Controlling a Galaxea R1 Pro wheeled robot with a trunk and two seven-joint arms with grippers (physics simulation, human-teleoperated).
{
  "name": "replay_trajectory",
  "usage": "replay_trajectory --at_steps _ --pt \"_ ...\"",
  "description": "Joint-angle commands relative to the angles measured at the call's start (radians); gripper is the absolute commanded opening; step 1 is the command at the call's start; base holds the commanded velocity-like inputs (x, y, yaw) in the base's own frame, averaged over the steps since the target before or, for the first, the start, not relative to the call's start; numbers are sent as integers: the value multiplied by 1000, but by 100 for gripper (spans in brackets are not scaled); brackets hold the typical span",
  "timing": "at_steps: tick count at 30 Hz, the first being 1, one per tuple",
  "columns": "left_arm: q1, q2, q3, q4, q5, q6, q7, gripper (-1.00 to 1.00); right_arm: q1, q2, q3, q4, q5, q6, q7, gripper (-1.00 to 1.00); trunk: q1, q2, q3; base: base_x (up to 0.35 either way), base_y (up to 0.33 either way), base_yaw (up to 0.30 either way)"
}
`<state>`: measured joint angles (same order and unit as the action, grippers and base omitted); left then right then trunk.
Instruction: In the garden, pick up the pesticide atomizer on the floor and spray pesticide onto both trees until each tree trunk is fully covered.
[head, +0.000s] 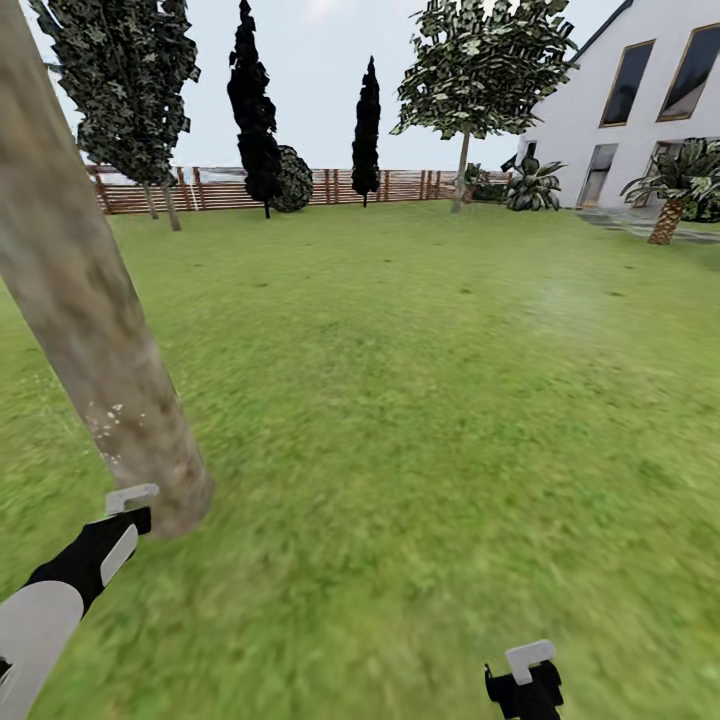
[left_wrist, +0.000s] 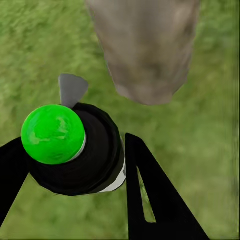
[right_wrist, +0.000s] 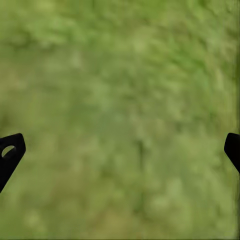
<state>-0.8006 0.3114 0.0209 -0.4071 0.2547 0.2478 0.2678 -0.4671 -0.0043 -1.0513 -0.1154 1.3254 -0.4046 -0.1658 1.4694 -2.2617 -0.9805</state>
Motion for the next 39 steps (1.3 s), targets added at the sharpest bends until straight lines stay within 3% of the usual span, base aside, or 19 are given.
replay_trajectory --at_steps 1,18,28,34,37,39 --pt "0 0 1 -2 6 5 4 -100 -1 0 -6 2 11 -3 -5 100 0 0 -1 244 -177 0" --pt "0 0 2 -3 5 5 5 -100 -1 0 -6 2 11 -2 -5 100 0 0 -1 233 -184 250" --pt "0 -1 1 -9 8 5 5 -100 -1 0 -6 3 11 -2 -5 100 0 0 -1 15 -269 278" --pt "-4 -17 -1 -21 8 7 1 -100 -1 0 -6 3 12 -3 -4 100 0 0 -1 33 -273 276" --pt "-9 -20 -4 -96 7 22 -2 -100 -1 0 -6 3 11 -3 -5 100 0 0 -1 119 -273 117" --pt "-14 -19 -31 -182 -25 73 -1 -100 0 -1 -6 3 12 -3 -5 100 0 0 -1 168 -250 13"
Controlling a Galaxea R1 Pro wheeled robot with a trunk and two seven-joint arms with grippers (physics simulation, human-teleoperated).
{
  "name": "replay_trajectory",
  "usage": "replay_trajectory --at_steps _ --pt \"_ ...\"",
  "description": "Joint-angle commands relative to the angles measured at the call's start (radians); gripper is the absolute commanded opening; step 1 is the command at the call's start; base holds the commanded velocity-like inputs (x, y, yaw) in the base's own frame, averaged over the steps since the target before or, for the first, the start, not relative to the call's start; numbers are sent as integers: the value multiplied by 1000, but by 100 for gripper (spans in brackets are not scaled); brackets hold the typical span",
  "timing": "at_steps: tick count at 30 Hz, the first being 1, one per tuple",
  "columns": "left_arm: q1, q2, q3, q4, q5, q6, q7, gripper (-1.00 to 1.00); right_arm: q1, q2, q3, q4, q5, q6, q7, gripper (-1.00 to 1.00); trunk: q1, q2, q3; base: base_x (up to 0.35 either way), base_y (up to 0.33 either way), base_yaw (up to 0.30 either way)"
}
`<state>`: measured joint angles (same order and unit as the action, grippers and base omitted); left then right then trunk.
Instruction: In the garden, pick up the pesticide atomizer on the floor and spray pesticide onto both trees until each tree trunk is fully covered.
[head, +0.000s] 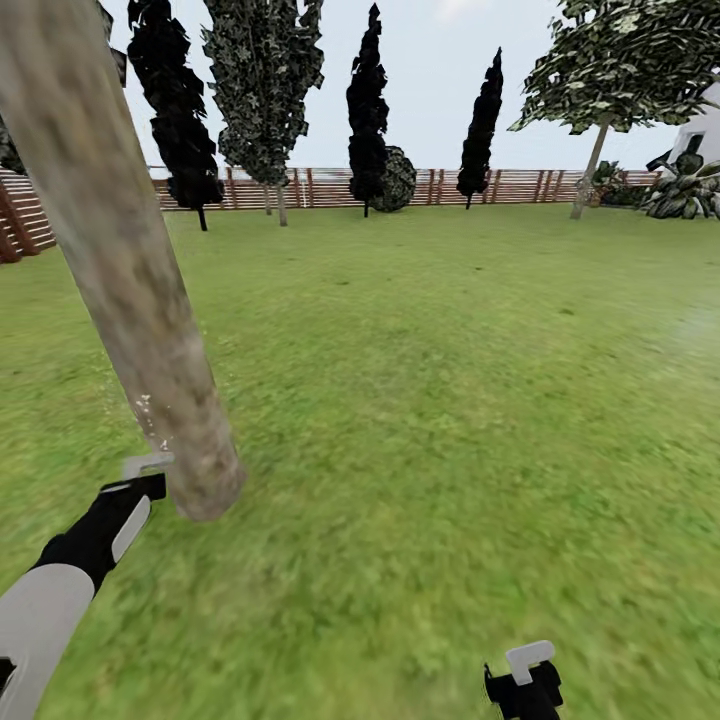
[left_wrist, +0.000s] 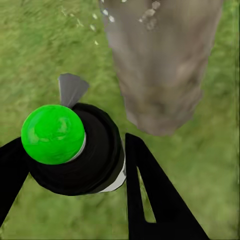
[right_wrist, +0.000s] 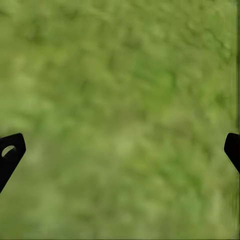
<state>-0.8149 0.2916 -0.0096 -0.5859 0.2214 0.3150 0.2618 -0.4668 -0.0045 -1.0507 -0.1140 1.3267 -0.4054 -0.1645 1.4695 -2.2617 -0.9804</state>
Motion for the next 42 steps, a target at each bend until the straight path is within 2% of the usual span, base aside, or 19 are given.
replay_trajectory --at_steps 1,3,6,9,14,20,21,24,25,30,34,42 --pt "-2 1 -5 -22 3 20 6 -100 2 0 -6 2 11 -3 -6 100 0 0 -1 207 -220 4" --pt "-5 2 -7 -59 -3 35 5 -100 24 -1 -7 1 12 -10 -6 100 0 0 -1 232 -193 1" --pt "-34 20 0 -108 -4 101 7 -100 32 -6 -6 1 11 -47 -6 100 0 0 -1 257 -172 0" --pt "-36 33 5 -116 -2 110 10 -100 33 -3 -5 2 11 -50 -6 100 0 0 -1 251 -165 0" --pt "-35 33 3 -133 -3 109 6 -100 33 3 -3 5 12 -50 -6 100 0 0 -1 36 -24 201" --pt "-43 33 -4 -157 4 146 -13 -100 33 3 -3 4 12 -49 -6 100 0 0 -1 1 0 276" --pt "-43 32 -5 -175 6 180 -27 -100 33 3 -3 4 12 -49 -6 100 0 0 -1 0 0 278" --pt "-50 32 -7 -280 -4 289 -143 -100 33 3 -3 5 12 -49 -6 100 0 0 -1 0 0 277" --pt "-54 34 -7 -308 -5 314 -155 -100 33 3 -3 5 12 -49 -6 100 0 0 -1 0 0 278" --pt "-48 35 -7 -338 -6 326 -165 -100 32 2 -5 4 11 -49 -6 100 0 0 -1 52 -48 124" --pt "-48 35 -6 -342 -22 326 -161 -100 33 1 -5 4 12 -50 -6 100 0 0 -1 218 -166 3" --pt "-47 35 -6 -341 -24 328 -159 -100 33 0 -6 4 11 -49 -6 100 0 0 -1 145 -233 0"
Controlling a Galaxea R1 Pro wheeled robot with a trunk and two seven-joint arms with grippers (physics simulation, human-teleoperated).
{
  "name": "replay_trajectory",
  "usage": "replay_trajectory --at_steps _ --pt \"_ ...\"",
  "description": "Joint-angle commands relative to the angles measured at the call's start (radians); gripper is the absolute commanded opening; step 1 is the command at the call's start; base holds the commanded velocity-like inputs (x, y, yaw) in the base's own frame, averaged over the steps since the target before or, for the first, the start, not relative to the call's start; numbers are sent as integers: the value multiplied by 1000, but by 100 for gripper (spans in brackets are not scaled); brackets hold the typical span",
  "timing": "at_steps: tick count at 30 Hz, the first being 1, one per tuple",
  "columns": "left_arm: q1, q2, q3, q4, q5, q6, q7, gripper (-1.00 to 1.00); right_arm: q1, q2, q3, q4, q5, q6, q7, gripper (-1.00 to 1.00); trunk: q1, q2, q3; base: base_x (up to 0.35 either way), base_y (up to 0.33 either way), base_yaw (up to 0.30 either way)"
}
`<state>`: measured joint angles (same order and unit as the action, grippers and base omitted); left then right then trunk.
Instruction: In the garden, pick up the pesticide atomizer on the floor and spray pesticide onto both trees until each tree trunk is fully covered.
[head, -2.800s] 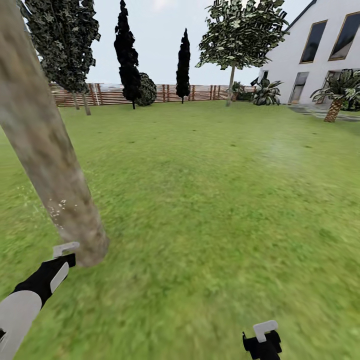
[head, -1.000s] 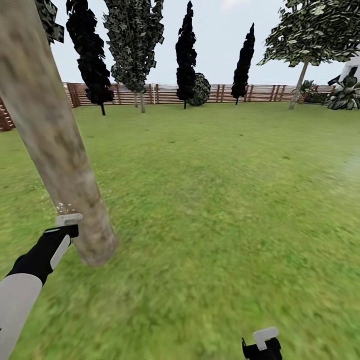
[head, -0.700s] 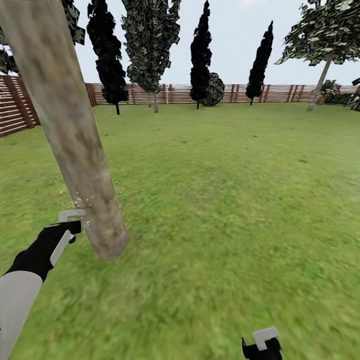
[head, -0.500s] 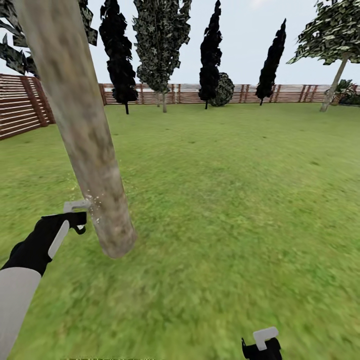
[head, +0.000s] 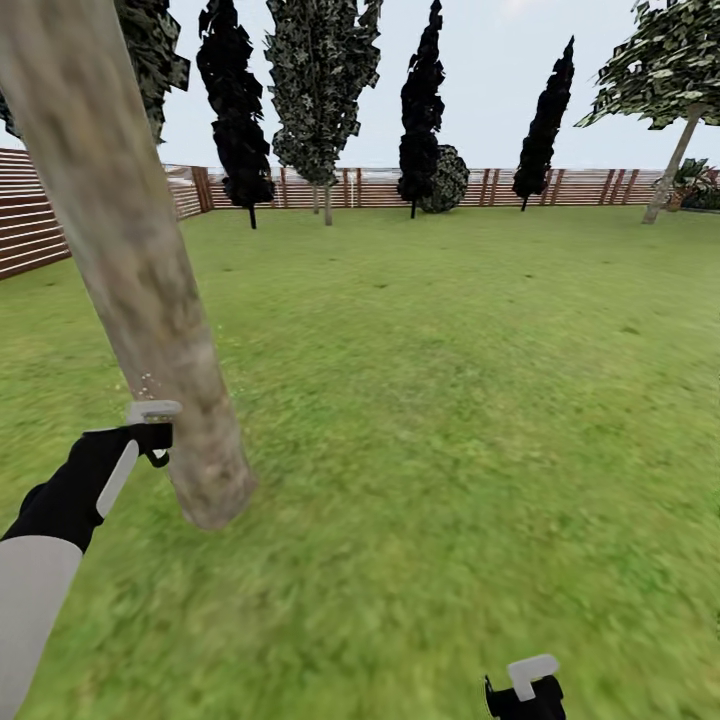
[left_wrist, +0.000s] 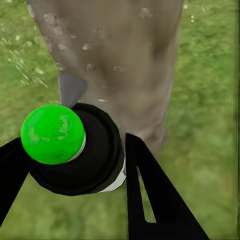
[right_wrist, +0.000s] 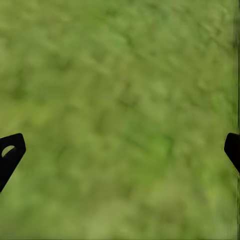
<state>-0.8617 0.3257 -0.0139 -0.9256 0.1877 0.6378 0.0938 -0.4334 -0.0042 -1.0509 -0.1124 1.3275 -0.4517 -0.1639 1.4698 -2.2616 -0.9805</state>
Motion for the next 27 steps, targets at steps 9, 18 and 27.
replay_trajectory --at_steps 9,18,27 --pt "0 0 -1 -1 7 3 12 -100 -1 1 -5 2 11 -3 -6 100 0 0 -1 56 -265 8" --pt "24 2 8 15 11 -5 63 -100 -1 1 -5 1 10 -4 -6 100 0 0 -1 174 -245 257" --pt "33 -8 4 126 12 -19 66 -100 -1 1 -4 2 10 -3 -6 100 0 0 -1 202 -228 104"
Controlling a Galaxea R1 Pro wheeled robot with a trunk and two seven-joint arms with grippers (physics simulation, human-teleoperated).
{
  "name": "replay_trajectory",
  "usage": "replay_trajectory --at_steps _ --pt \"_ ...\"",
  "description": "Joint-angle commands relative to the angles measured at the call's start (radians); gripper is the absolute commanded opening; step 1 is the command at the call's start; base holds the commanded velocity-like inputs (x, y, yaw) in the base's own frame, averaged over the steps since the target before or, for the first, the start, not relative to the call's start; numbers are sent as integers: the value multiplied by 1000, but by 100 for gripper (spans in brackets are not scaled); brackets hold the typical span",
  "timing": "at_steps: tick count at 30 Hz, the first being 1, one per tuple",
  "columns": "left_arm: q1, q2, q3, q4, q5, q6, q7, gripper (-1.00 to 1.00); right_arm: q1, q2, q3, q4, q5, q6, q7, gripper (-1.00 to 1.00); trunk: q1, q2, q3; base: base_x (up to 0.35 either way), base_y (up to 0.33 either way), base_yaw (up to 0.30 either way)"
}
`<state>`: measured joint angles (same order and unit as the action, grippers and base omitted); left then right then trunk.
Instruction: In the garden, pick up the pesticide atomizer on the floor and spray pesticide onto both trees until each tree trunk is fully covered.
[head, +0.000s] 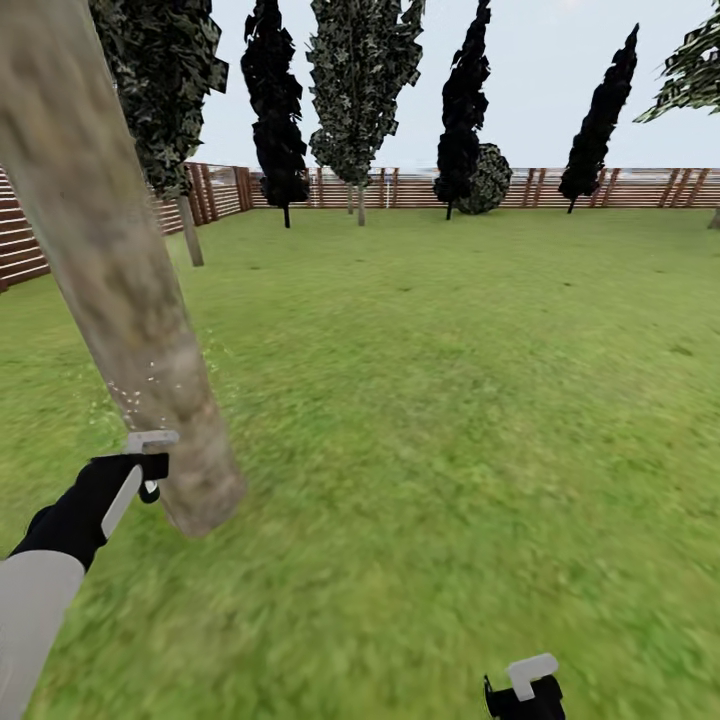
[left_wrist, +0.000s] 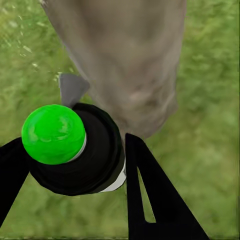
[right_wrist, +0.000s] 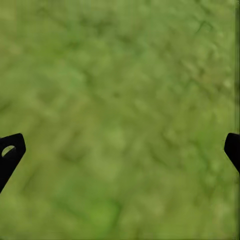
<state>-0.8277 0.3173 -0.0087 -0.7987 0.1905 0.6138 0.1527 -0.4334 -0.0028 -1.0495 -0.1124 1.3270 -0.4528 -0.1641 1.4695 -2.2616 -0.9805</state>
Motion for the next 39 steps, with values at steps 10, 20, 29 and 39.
replay_trajectory --at_steps 10,20,29,39 --pt "12 0 1 32 9 3 10 -100 -1 0 -5 2 12 -3 -6 100 0 0 -1 46 -251 180" --pt "28 -7 -1 85 8 1 10 -100 -1 0 -5 2 12 -3 -6 100 0 0 -1 100 -249 85" --pt "28 -7 2 84 11 1 11 -100 -1 0 -4 3 12 -3 -6 100 0 0 -1 218 -206 170" --pt "28 -7 6 82 10 -20 17 -100 -1 1 -4 3 12 -2 -6 100 0 0 -1 27 -268 133"
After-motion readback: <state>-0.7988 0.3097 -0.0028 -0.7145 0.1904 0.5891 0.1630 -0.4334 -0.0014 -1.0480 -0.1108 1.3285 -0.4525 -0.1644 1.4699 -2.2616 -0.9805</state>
